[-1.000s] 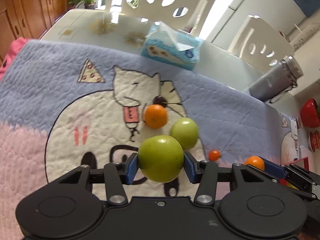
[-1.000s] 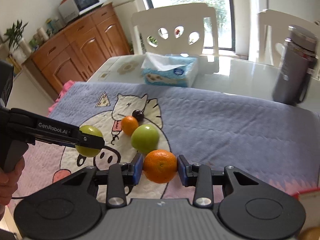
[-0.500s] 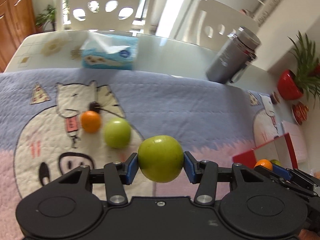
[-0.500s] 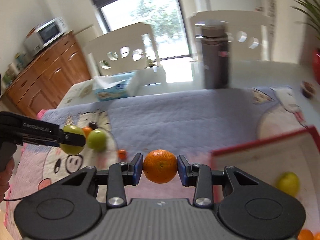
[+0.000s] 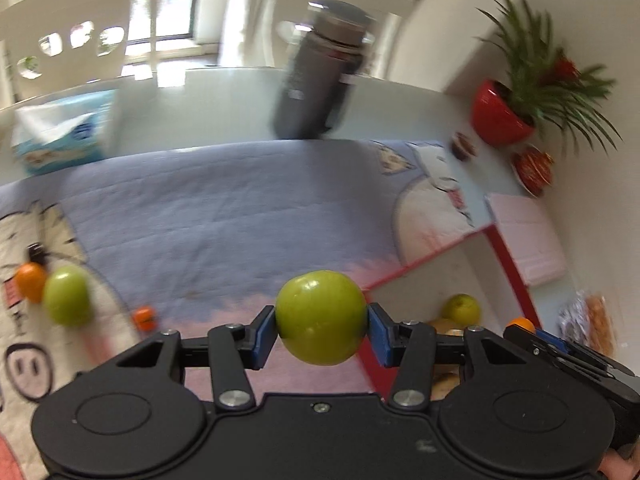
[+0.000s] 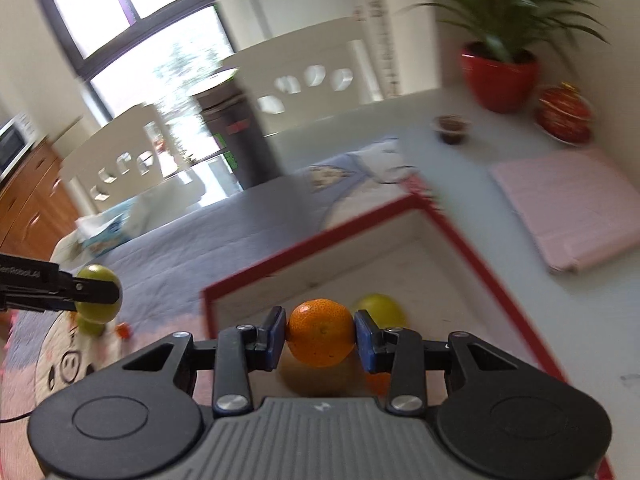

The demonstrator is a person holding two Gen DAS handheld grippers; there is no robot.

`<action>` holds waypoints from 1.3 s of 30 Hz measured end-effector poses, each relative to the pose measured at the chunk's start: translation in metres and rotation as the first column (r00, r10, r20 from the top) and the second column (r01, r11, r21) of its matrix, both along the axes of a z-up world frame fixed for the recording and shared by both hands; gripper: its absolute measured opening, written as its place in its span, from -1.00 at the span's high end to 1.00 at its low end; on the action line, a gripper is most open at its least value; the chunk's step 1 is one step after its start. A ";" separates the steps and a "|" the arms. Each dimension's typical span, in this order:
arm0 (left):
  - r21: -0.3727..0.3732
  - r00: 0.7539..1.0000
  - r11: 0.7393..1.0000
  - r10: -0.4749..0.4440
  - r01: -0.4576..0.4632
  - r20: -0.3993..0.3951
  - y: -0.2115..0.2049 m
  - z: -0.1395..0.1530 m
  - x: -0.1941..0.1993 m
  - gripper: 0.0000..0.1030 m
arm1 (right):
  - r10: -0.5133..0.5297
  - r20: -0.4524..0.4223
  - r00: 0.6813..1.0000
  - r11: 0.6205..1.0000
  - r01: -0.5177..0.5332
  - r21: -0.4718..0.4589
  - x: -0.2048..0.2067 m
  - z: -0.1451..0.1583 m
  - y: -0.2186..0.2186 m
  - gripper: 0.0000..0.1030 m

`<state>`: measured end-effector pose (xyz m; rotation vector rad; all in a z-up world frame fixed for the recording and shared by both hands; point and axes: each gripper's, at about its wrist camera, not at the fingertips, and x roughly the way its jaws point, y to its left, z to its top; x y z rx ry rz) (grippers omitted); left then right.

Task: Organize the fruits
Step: 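Carry green apple and mandarin into the red box and open both tools, then move both tools back over the remaining fruit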

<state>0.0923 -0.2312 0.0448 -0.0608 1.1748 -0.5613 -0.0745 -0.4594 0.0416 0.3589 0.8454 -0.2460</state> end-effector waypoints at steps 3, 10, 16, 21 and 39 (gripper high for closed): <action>0.002 0.998 0.998 -0.056 0.056 0.000 -0.028 -0.001 -0.003 -0.09 | -0.055 -0.005 0.998 0.998 0.055 0.015 -0.013 -0.004 -0.020 0.24; -0.002 0.986 0.986 -0.166 0.166 0.004 -0.081 -0.006 -0.011 -0.10 | -0.140 -0.022 0.990 0.989 0.141 0.034 -0.037 -0.012 -0.052 0.24; -0.001 0.978 0.978 -0.208 0.208 -0.014 -0.113 -0.019 -0.012 -0.10 | -0.147 -0.052 0.988 0.988 0.149 0.037 -0.037 -0.024 -0.065 0.24; 0.017 0.974 0.974 -0.224 0.225 -0.016 -0.129 -0.030 -0.009 -0.10 | -0.121 -0.091 0.988 0.992 0.125 0.030 -0.027 -0.037 -0.066 0.24; 0.016 0.969 0.969 -0.245 0.245 -0.022 -0.139 -0.039 -0.006 -0.51 | -0.093 -0.102 0.990 0.995 0.095 0.016 -0.020 -0.037 -0.067 -0.35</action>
